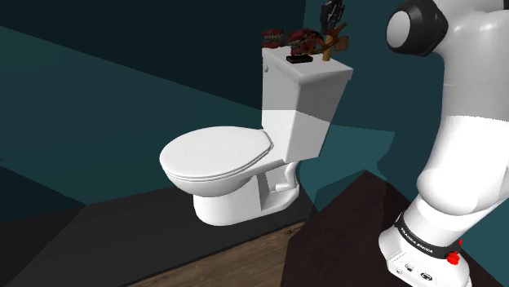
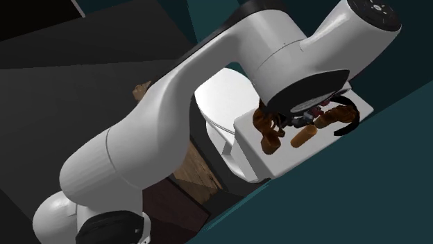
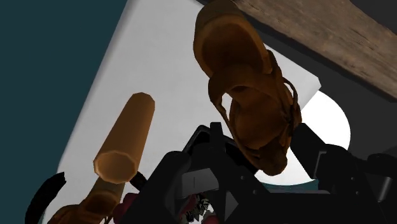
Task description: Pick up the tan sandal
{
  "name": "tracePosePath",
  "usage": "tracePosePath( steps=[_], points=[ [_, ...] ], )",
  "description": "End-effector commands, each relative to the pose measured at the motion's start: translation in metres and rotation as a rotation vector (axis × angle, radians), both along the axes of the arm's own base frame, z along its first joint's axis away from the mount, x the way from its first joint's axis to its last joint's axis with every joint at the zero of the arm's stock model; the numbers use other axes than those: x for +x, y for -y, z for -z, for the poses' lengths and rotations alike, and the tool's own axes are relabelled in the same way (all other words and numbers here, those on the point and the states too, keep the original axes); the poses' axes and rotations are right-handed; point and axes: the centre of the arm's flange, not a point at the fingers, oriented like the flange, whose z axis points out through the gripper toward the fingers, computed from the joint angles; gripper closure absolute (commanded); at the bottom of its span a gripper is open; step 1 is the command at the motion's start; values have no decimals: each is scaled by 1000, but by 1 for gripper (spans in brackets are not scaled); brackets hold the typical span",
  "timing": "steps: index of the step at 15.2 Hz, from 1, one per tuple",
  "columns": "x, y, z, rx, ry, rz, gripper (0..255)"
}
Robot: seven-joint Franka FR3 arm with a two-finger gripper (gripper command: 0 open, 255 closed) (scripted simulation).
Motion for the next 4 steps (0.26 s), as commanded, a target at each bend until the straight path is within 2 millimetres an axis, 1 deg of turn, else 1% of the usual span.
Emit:
tracePosePath(
  steps=[1, 2, 4],
  points=[
    [0, 0, -11, 0, 0, 0, 255],
    [0, 0, -17, 0, 0, 0, 255],
    [-1, 0, -18, 0, 0, 0, 255]
  ],
)
